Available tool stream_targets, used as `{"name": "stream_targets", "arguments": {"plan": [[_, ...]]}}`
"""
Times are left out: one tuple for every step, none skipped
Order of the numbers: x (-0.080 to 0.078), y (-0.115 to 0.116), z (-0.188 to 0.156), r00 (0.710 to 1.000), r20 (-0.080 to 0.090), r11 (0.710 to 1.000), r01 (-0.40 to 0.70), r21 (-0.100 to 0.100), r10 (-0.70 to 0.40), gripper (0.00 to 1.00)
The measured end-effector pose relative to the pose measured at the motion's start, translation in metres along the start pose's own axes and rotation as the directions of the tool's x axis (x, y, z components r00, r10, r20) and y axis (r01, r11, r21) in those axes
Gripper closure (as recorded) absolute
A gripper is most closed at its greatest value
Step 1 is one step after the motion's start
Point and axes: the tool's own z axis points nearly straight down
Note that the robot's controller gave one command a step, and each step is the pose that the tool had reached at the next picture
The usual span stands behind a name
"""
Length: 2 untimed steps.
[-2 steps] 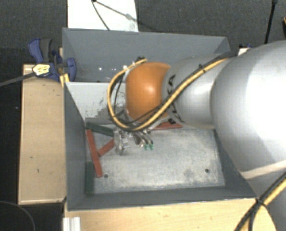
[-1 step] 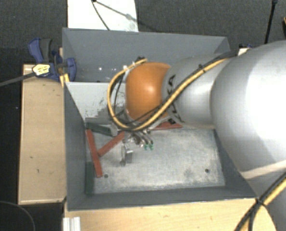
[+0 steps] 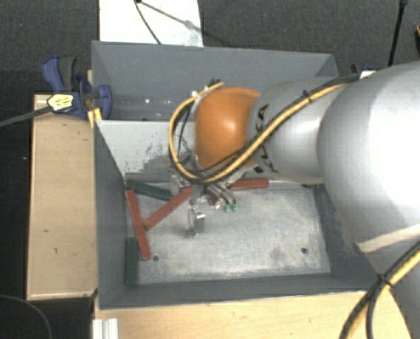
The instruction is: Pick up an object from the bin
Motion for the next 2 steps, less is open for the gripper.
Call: {"name": "stream_targets", "arguments": {"plan": [[0.0,0.001,0.0,1.0,-0.001,1.0,0.0,-0.001,0.0,1.0],[0.018,-0.009,-0.136,0.998,0.005,0.998,0.062,0.001,-0.062,1.0]]}}
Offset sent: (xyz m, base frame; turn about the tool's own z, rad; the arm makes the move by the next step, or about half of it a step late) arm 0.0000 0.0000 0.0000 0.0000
